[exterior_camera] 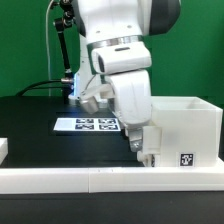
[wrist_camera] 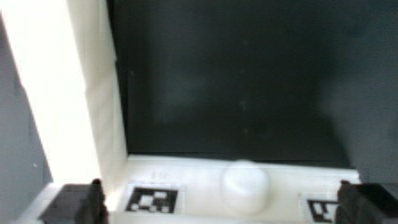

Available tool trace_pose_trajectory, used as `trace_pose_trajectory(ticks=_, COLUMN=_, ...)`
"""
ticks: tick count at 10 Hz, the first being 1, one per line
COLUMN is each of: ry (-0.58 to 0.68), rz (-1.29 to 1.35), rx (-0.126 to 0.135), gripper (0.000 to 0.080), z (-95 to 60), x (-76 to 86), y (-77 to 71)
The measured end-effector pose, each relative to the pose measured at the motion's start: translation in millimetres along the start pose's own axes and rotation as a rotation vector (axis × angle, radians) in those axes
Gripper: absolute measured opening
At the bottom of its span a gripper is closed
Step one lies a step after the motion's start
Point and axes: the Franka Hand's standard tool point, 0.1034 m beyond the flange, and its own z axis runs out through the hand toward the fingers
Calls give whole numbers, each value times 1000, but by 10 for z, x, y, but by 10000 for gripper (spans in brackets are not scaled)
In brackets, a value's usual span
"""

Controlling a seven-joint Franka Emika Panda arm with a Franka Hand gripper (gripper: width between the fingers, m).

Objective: Assemble drawer

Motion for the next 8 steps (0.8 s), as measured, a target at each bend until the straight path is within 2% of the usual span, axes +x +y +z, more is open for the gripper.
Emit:
trace_pose_trajectory(ticks=4, ry=5, rz=12, rx=7, gripper=649, z=39, x=187, y=4)
trace_pose_trajectory(ticks=7, ry=5, rz=16, rx=18, gripper=649, z=31, x=175, y=-5)
trace_pose_trajectory(ticks=8, ry=1, rz=19, rx=25, gripper=649, z=25, x=67, y=-23)
